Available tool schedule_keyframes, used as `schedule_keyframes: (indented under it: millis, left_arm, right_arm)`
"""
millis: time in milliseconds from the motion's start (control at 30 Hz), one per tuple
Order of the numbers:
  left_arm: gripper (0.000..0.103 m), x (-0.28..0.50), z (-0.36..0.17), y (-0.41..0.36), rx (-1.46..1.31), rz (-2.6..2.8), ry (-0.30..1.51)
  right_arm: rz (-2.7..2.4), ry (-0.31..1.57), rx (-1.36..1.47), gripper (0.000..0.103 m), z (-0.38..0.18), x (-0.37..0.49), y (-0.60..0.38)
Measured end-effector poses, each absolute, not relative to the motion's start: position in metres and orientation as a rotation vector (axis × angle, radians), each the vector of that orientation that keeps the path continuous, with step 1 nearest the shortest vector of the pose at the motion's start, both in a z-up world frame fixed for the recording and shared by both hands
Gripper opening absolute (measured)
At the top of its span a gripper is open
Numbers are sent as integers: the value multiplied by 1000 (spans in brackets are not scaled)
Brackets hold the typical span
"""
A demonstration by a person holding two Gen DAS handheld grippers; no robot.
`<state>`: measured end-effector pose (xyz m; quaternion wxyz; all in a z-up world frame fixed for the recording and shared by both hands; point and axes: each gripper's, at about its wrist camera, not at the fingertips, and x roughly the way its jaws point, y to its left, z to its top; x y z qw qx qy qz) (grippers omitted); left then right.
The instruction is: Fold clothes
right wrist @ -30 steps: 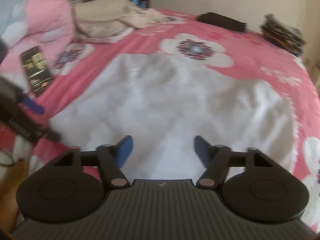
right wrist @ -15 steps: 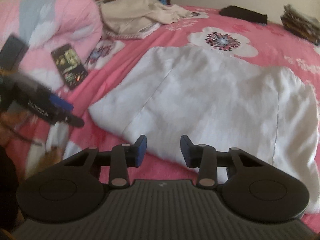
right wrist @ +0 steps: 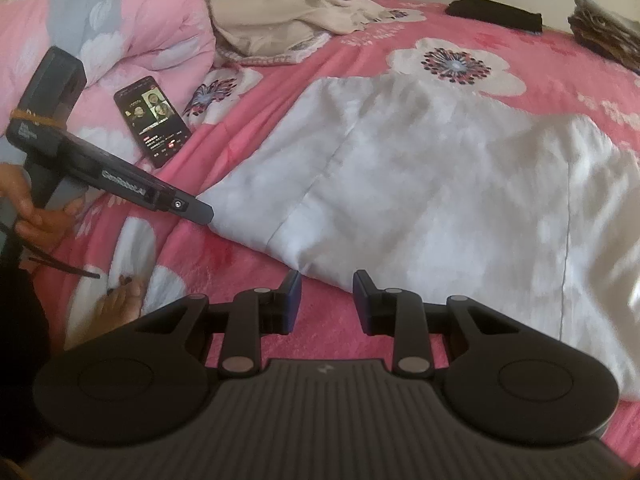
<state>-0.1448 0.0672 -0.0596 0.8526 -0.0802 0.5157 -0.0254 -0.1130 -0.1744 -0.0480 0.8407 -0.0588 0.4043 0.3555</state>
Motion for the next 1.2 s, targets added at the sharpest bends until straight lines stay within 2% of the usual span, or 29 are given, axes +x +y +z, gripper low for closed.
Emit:
schedule_keyframes:
  millis: [100,367,467,600,767,800,867,900,1000,1200]
  left_arm:
    - [6,-142,-64,61,-98,-35,1096]
    - [5,-142,-69,51,19,-28,1090]
    - [5,-142,-72,50,33,-26,1097]
    - [10,-142,-74,53,28,-32,1095]
    - [19,-149,-63,63,10,-41,1058]
    - [23,-151,-58,66,9,-30,1036]
    - [38,-154,-44,71,6,-6,972]
    - [49,-155,-38,73,-16,-13,943]
    - [51,-152,-29,72,-93,-55,884]
    - [48,-130,-54,26,-26,-144,932]
  right_arm:
    - [766,842,-149,27,-49,-115,-171]
    - [921,633,-500,27,-55,-122,-117]
    - [949,636,-561,27,-68,-121,-105]
    - [918,740,-520,27,-87,-123,-119]
    - [884,785,-456,27,-78,-141,-145]
    - [878,781,-451,27,-74,-143,-149]
    - [852,747,-440,27,-65,-141,-152]
    - [834,726,-432,27,-60,-138,-153]
    - [752,694,-387,27,-54,-121,-155]
    - [627,712,-379,27,-64,-99,-177]
